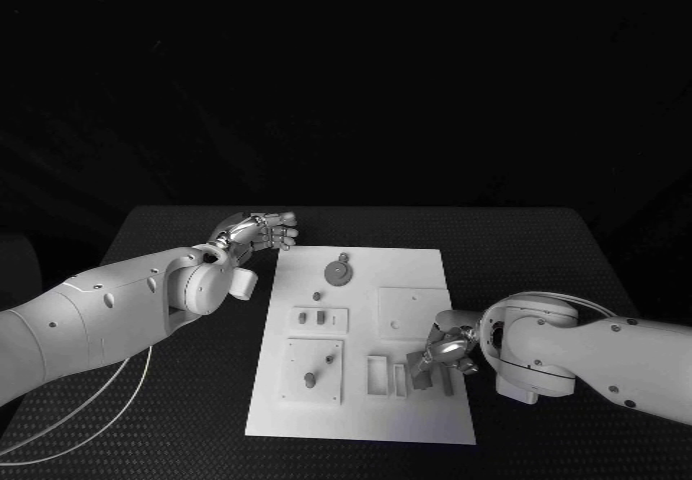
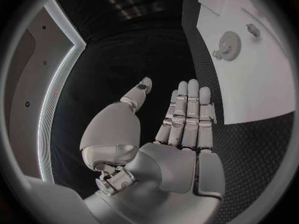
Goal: Assemble the parts on the task board
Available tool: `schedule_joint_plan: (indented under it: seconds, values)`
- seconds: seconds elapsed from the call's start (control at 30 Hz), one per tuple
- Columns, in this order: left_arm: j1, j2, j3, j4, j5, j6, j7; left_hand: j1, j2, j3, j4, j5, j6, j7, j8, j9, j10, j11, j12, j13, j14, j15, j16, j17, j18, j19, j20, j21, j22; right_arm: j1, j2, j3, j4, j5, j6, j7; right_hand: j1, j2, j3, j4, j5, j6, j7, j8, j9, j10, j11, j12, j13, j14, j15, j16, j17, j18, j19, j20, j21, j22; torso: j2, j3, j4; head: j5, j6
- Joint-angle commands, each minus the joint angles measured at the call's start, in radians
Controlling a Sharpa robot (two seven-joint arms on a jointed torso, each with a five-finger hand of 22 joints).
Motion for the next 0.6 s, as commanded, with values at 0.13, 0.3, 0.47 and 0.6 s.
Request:
schedule_joint_plan:
  seconds: [0.13,0.3,0.47,0.6]
  values:
    - [0.001,0.0,0.001,0.002,0.004,0.006,0.005,-0.009,0.001,0.002,0.004,0.003,-0.005,0.0,0.004,-0.002,0.002,0.0,-0.003,-0.002,-0.003,0.004,-0.006,0.001,0.02,-0.003,0.005,-0.004,0.018,0.018,-0.003,0.0,0.008,0.072,-0.01,-0.006,-0.015,-0.01,0.003,0.004,0.003,0.01,0.0,0.001,0.001,0.009,-0.002,-0.004,-0.001,0.003,-0.003,0.001,-0.001,0.064,0.005,0.0,0.003,-0.002,0.001,0.0005,0.0004,0.003,0.0]
    - [0.001,0.0,0.001,0.002,0.004,0.006,0.004,-0.009,0.001,0.002,0.004,0.003,-0.005,0.0,0.004,-0.002,0.002,0.0,-0.003,-0.002,-0.003,0.004,-0.006,0.002,0.02,-0.004,0.005,-0.004,0.018,0.021,0.016,0.0,0.005,0.136,-0.003,-0.006,-0.018,-0.009,0.003,0.006,0.003,0.011,0.0,0.001,0.0,0.01,-0.002,-0.005,-0.001,0.003,-0.003,0.0,-0.002,0.064,0.005,0.0,0.003,-0.002,0.001,0.0005,0.0002,0.006,-0.001]
    - [0.001,-0.001,0.001,0.005,0.004,0.006,0.004,-0.009,0.001,0.002,0.004,0.003,-0.005,0.0,0.004,-0.002,0.002,0.0,-0.003,-0.002,-0.003,0.004,-0.006,0.002,0.02,-0.004,0.005,-0.004,0.018,0.021,0.045,-0.001,-0.005,0.157,-0.009,-0.005,-0.024,-0.01,0.001,0.008,0.003,0.011,0.0,0.0,0.0,0.01,-0.002,-0.007,-0.001,0.003,-0.003,0.0,-0.002,0.064,0.005,0.0,0.004,-0.003,0.001,0.0007,-0.0009,0.007,0.0]
    - [0.001,-0.001,0.001,0.005,0.004,0.006,0.003,-0.01,0.0,0.002,0.004,0.003,-0.005,0.0,0.004,-0.002,0.002,0.0,-0.003,-0.002,-0.003,0.004,-0.007,0.002,0.02,-0.004,0.005,-0.005,0.018,0.021,0.073,-0.001,-0.018,0.171,-0.007,-0.005,-0.031,-0.011,-0.001,0.011,0.003,0.011,0.0,-0.001,-0.001,0.01,-0.002,-0.008,0.0,0.002,-0.003,0.001,-0.002,0.064,0.004,0.001,0.004,-0.003,0.001,0.0015,-0.0002,0.008,-0.001]
